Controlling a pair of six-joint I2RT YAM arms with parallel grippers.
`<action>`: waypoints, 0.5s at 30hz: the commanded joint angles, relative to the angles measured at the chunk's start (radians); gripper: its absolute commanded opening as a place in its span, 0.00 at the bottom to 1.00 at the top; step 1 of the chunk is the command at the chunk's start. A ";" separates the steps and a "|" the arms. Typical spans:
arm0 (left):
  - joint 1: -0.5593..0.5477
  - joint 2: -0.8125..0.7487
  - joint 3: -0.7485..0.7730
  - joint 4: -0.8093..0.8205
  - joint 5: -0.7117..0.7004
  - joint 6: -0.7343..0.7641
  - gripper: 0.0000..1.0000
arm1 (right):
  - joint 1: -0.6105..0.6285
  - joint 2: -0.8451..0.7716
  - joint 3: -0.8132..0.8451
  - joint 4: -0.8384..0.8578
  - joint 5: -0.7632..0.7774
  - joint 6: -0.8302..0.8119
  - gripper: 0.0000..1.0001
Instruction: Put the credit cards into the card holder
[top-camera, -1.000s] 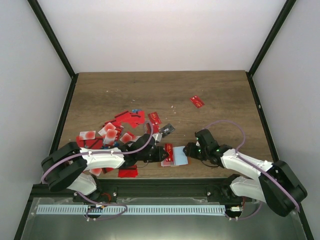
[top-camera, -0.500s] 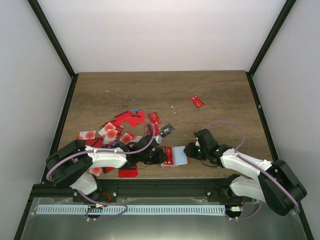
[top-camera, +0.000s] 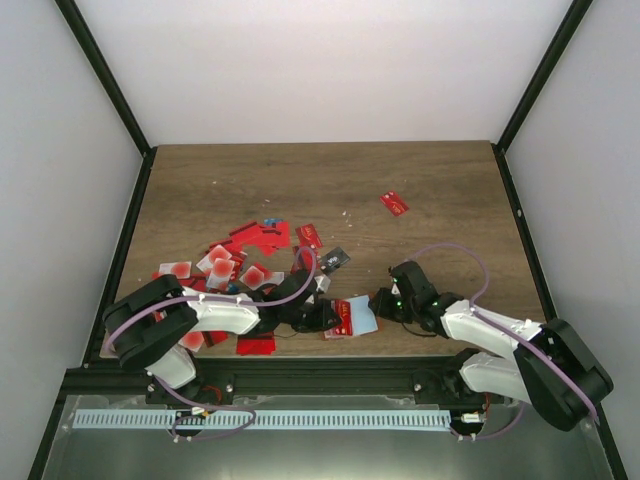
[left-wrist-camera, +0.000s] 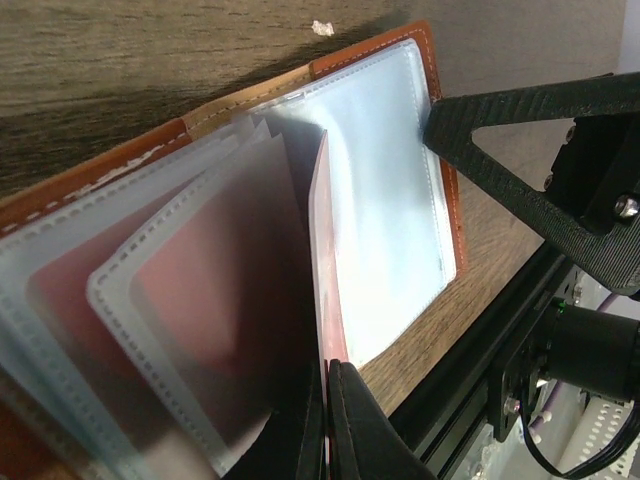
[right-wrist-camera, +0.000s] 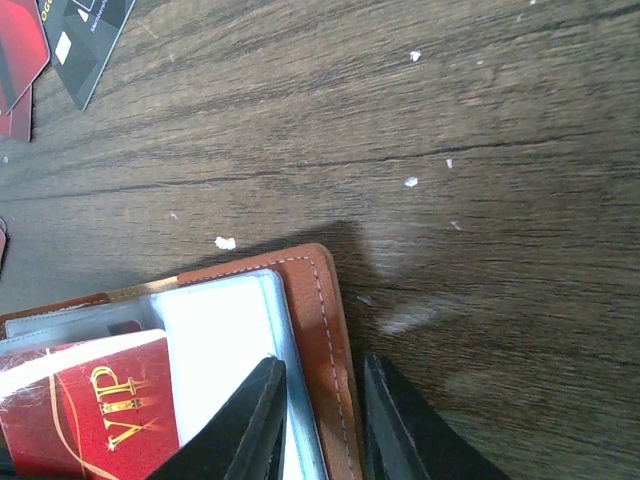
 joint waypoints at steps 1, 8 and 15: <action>0.005 0.017 0.004 -0.035 0.023 -0.009 0.04 | -0.004 0.004 -0.017 0.014 -0.013 -0.009 0.23; 0.033 -0.035 -0.038 -0.057 0.062 -0.013 0.04 | -0.004 -0.013 -0.032 0.017 -0.002 -0.003 0.23; 0.039 -0.102 -0.062 -0.101 0.104 0.014 0.04 | -0.004 -0.015 -0.034 0.018 0.004 0.000 0.23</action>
